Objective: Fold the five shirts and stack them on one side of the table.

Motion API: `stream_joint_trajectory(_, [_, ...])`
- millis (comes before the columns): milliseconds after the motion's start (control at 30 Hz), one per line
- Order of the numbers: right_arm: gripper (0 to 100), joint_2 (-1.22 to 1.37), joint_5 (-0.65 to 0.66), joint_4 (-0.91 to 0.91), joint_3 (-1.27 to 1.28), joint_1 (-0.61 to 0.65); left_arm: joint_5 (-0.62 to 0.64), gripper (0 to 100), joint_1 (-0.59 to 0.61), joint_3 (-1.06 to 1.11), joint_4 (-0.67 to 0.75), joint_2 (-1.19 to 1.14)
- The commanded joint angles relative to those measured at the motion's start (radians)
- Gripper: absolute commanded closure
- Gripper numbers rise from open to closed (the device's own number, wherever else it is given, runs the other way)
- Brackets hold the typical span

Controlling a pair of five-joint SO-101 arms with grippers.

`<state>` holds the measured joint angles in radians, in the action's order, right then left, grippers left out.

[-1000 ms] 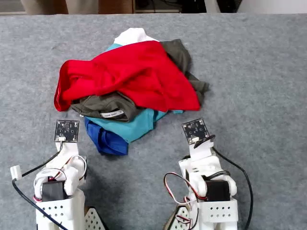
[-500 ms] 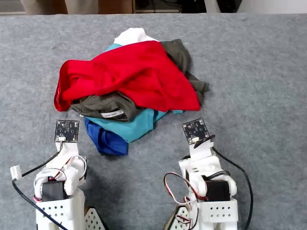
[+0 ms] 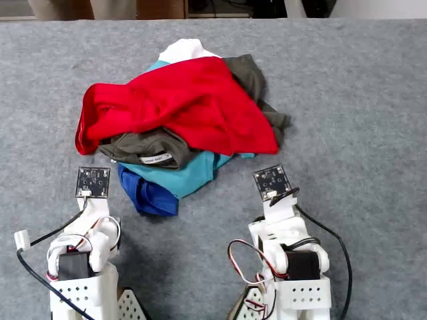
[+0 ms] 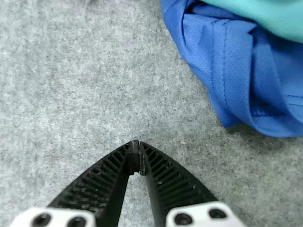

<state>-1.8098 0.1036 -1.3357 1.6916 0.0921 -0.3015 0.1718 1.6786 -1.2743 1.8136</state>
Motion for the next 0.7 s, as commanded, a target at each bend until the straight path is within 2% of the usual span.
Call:
stream_joint_trajectory(0, [98.4, -0.108, 0.0, 0.011, -0.002, 0.021, 0.006, 98, 0.009, 0.014, -0.002, 0.005])
stream_joint_trajectory(233, [98.4, -0.108, 0.002, 0.011, -0.002, 0.033, 0.006, 98, 0.009, 0.014, -0.002, 0.005])
stream_joint_trajectory(333, [98.2, -0.108, 0.003, 0.014, -0.004, 0.105, 0.005, 98, 0.009, 0.014, -0.002, 0.005])
stream_joint_trajectory(433, [98.0, -0.108, 0.028, 0.084, -0.028, 0.104, 0.0, 98, 0.018, 0.014, 0.014, 0.007])
stream_joint_trajectory(533, [90.2, -0.099, 0.112, 0.172, -0.113, 0.099, -0.032, 98, 0.064, 0.012, 0.046, 0.007])
stream_joint_trajectory(600, [82.7, -0.097, 0.092, 0.227, -0.189, 0.105, -0.083, 98, 0.132, -0.005, 0.06, 0.007])
stream_joint_trajectory(667, [79.3, -0.084, 0.052, 0.282, -0.265, 0.104, -0.1, 98, 0.186, -0.02, 0.063, 0.007])
